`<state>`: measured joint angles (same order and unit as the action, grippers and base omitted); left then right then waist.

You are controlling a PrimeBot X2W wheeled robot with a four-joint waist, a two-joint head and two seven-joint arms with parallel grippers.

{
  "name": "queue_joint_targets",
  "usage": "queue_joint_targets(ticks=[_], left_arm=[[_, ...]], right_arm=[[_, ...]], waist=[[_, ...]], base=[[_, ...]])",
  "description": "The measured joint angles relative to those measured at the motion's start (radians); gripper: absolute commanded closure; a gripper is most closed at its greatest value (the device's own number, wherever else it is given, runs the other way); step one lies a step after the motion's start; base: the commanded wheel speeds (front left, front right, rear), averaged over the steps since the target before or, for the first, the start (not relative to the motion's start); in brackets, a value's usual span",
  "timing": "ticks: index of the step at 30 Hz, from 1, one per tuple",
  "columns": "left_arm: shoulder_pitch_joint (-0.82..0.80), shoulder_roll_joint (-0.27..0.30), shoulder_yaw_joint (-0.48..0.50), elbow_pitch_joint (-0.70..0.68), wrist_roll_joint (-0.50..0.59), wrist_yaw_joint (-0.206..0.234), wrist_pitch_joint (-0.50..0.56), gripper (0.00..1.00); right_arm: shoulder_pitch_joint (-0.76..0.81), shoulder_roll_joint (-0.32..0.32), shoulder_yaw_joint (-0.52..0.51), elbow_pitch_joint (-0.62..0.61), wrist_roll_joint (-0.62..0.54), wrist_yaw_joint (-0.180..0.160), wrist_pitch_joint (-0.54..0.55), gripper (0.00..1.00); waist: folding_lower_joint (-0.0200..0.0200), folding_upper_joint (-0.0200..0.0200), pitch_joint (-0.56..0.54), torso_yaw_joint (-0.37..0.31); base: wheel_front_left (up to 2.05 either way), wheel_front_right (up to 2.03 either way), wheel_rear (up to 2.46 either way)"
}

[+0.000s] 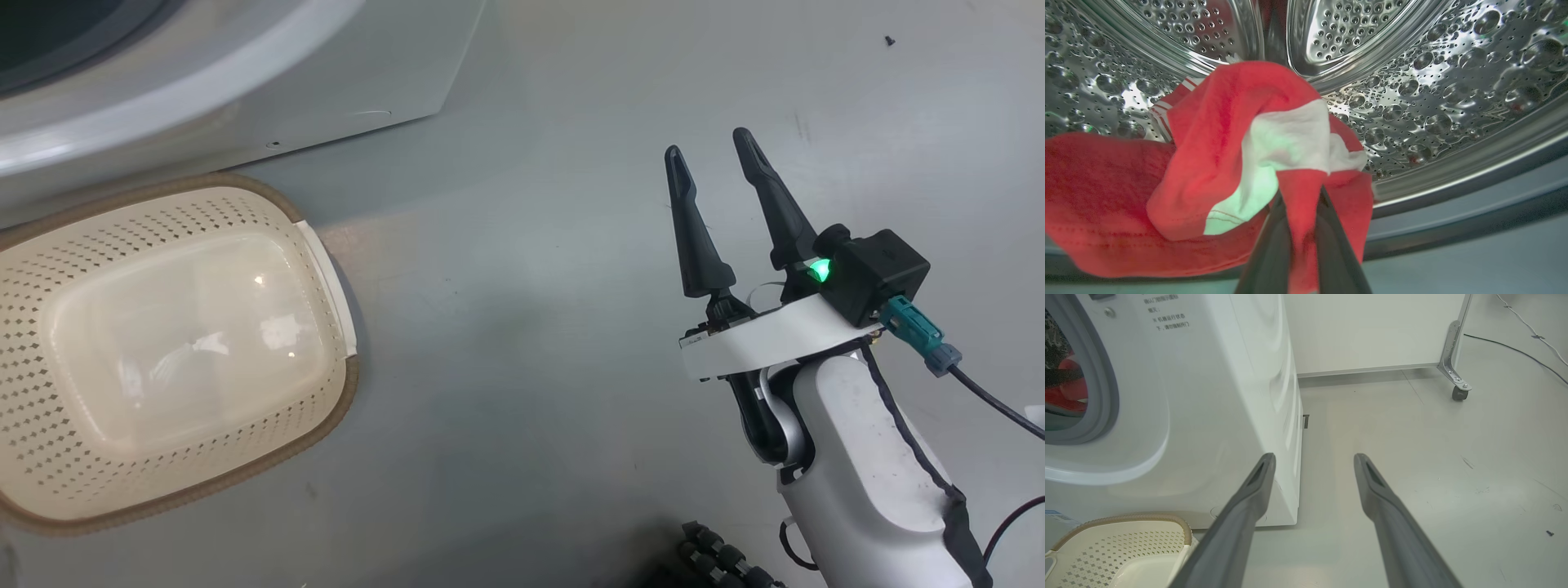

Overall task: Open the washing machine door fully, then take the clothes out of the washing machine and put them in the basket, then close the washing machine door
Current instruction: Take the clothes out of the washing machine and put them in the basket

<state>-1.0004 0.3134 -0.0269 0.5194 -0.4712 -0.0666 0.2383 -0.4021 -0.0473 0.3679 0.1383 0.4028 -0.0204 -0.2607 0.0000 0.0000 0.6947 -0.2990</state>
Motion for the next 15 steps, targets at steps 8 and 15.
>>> queue_joint_targets(ticks=[8,15], left_arm=[[0.088,-0.047,-0.015,-0.042,0.022,0.000,-0.145,1.00],[0.193,-0.077,-0.031,-0.066,0.040,0.000,-0.254,1.00]], right_arm=[[0.002,-0.001,-0.022,0.017,-0.039,0.002,0.000,0.00],[0.026,-0.001,-0.035,0.034,-0.057,0.009,0.000,0.00]], waist=[[0.0000,0.0000,-0.035,0.033],[0.0000,0.0000,-0.083,0.061]], base=[[0.00,0.00,0.00],[0.00,0.00,0.00]])
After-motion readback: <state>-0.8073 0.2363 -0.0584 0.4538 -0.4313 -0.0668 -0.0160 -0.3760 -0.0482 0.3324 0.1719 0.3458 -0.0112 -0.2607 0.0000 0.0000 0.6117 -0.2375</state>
